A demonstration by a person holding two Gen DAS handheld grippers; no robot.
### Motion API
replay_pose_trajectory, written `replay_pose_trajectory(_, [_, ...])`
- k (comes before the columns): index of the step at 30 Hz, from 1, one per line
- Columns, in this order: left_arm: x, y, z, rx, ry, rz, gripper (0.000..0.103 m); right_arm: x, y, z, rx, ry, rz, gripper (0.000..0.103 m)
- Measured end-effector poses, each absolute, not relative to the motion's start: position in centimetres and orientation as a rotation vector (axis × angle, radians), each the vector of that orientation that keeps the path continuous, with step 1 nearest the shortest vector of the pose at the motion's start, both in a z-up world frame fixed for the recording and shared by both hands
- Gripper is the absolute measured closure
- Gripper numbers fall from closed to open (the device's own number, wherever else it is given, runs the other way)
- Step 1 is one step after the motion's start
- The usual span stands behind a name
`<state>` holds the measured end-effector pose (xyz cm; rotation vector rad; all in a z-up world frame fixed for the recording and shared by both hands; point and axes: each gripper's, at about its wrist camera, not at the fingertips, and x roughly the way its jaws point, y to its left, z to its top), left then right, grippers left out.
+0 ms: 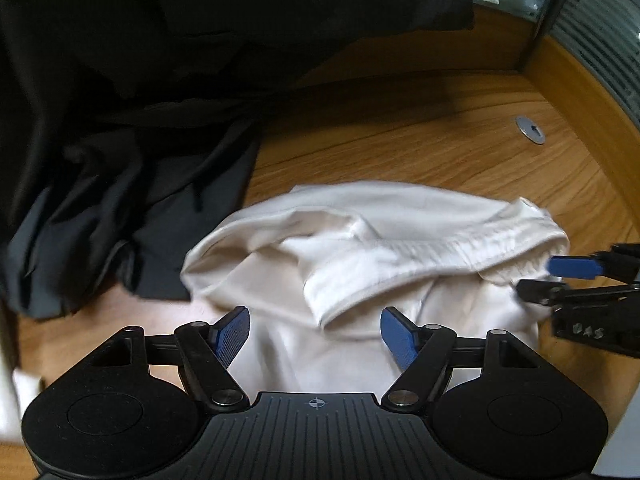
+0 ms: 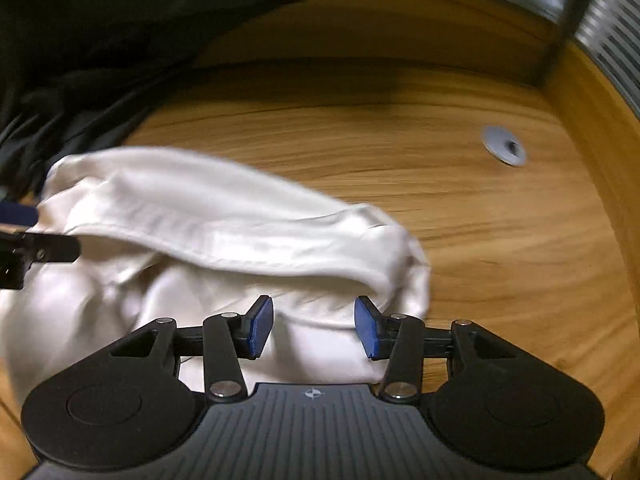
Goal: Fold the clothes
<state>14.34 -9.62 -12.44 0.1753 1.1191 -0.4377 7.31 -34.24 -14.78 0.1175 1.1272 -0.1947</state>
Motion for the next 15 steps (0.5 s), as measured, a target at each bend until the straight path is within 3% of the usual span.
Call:
replay_pose_trajectory(3, [15.4,-10.5,-13.5,0.182,1.118,-0.44,0.03,7.7,-36.1,-15.5,0.172,1.14,-0.223,0.052])
replay_pose_trajectory(5, [16.0,-11.0,-14.1,0.186,1.125,-0.436,0.039,8.0,-36.7,-15.9,0.199,1.14,-0.242,0.055])
replay_pose_trajectory(8, [16.6,-11.0,-14.4,0.151,1.138,-0.418,0.065,8.4,-37.4,-16.1,0.219,1.128,-0.285,0.06])
replay_pose_trajectory(9, [16.7,-10.9,-14.3,0.15,1.134,-0.415,0.081,8.4,-37.6,-16.1,0.226,1.123,-0.296,0.06])
replay_pose_trajectory(10, [16.7,-10.8,-14.2,0.15,1.129,-0.413,0.09,8.4,-37.7,-16.0,0.236,1.121,-0.301,0.06])
replay_pose_trajectory(15, [17.4,-9.2,-12.4,0.128,1.059,-0.383,0.093,8.5,-37.1,-15.9,0.269,1.134,-0.249,0.053])
